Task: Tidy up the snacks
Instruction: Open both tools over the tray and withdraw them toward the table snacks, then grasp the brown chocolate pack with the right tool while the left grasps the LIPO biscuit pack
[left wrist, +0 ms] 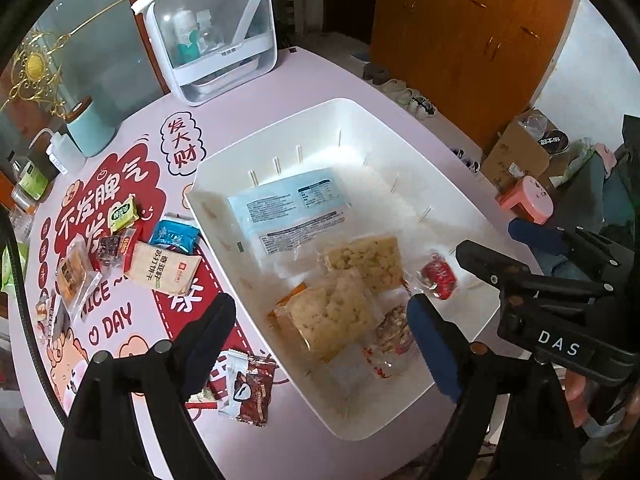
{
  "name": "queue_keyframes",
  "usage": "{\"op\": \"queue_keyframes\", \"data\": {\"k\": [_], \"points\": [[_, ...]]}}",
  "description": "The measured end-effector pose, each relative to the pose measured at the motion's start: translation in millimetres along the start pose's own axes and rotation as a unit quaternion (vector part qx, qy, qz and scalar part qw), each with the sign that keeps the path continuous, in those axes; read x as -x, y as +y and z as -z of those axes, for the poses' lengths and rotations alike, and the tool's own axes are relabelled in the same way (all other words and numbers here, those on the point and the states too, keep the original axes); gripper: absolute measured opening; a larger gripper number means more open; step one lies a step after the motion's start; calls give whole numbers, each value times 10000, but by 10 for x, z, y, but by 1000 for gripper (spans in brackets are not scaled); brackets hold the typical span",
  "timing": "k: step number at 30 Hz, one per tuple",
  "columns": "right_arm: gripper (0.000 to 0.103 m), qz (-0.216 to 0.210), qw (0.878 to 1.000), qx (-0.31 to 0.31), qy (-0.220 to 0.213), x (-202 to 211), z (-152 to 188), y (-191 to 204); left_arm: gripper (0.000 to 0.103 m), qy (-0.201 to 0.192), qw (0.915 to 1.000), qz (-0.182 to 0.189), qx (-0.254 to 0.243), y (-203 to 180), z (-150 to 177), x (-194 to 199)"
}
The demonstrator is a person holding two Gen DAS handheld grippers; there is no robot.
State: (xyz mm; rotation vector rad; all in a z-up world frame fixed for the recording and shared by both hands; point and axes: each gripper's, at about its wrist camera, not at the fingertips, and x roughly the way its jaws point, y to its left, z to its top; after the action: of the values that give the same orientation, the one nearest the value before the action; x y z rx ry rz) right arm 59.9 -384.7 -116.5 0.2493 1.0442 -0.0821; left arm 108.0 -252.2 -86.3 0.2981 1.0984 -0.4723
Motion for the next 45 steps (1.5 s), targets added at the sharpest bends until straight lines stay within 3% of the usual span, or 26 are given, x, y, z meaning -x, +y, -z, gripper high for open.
{"op": "queue_keyframes", "data": {"k": [17, 34, 41, 45], "points": [[70, 11, 10000, 77, 20, 117, 192, 598, 87, -183, 9998, -117, -48, 363, 289, 300], [70, 102, 9999, 27, 121, 193, 553, 1475, 87, -452, 9976, -521, 64, 1598, 756, 668], [70, 164, 9994, -236, 208, 99, 749, 1717, 87, -332, 9982, -455, -212, 1877, 855, 526], [70, 175, 9984, -478, 236, -5, 858, 1815, 87, -18, 9997, -147, -204, 1969, 923, 267]]}}
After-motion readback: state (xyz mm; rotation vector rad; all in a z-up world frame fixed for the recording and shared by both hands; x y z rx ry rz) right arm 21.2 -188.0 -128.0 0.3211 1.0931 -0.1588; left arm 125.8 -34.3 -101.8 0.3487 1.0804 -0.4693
